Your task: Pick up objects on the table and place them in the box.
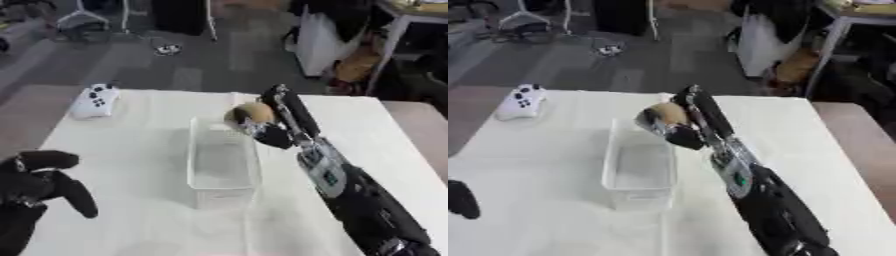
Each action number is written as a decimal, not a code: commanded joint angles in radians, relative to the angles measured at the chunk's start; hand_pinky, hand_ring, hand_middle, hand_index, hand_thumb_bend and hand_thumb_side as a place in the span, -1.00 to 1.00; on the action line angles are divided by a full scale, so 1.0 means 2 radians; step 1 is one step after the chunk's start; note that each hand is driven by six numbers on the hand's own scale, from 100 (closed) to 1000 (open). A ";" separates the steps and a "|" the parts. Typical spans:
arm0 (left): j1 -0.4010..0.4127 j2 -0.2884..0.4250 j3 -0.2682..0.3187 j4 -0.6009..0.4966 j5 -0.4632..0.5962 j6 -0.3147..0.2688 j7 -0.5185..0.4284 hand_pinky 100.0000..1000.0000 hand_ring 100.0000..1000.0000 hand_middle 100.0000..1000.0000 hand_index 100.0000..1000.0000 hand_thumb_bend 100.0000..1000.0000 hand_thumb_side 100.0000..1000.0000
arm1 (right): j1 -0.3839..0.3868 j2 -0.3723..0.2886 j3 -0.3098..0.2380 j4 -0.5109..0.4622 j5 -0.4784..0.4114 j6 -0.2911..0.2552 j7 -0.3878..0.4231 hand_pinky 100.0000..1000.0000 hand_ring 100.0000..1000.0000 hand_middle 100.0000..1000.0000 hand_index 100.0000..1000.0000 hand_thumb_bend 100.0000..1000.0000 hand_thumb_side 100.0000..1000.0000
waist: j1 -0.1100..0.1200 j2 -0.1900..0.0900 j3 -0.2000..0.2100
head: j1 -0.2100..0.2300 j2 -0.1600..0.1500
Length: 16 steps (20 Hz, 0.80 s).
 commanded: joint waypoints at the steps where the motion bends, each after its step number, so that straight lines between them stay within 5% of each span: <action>1: -0.014 0.001 -0.001 -0.009 0.015 0.004 -0.007 -0.13 0.14 0.62 0.57 -0.32 0.50 | -0.015 0.000 -0.003 0.003 0.016 -0.003 -0.002 -1.00 -1.00 -1.00 -0.93 -0.40 0.53 | 0.002 -0.005 0.004 | -0.015 -0.012; 9: -0.025 -0.003 0.001 -0.009 0.033 0.010 -0.017 -0.13 0.14 0.62 0.57 -0.30 0.48 | -0.028 0.010 -0.005 0.026 0.053 -0.006 0.005 -1.00 -1.00 -1.00 -0.92 -0.40 0.58 | 0.001 -0.004 0.011 | -0.019 -0.010; 13: -0.025 -0.003 0.002 -0.009 0.034 0.009 -0.019 -0.12 0.14 0.62 0.57 -0.30 0.48 | -0.032 0.011 -0.006 0.035 0.080 -0.004 0.004 -1.00 -1.00 -1.00 -0.85 -0.14 0.61 | 0.002 -0.002 0.011 | -0.018 -0.005; 15: -0.026 -0.004 0.002 -0.009 0.034 0.009 -0.019 -0.13 0.14 0.62 0.57 -0.30 0.48 | -0.032 0.010 -0.007 0.037 0.107 0.005 0.001 -1.00 -0.99 -0.81 -0.43 0.16 0.89 | 0.002 -0.001 0.011 | -0.018 -0.005; 16: -0.026 -0.004 0.002 -0.009 0.034 0.009 -0.019 -0.13 0.14 0.62 0.57 -0.30 0.48 | -0.031 0.010 -0.007 0.042 0.121 0.013 0.005 -1.00 -0.46 -0.22 0.03 0.35 1.00 | 0.002 -0.001 0.011 | -0.018 -0.004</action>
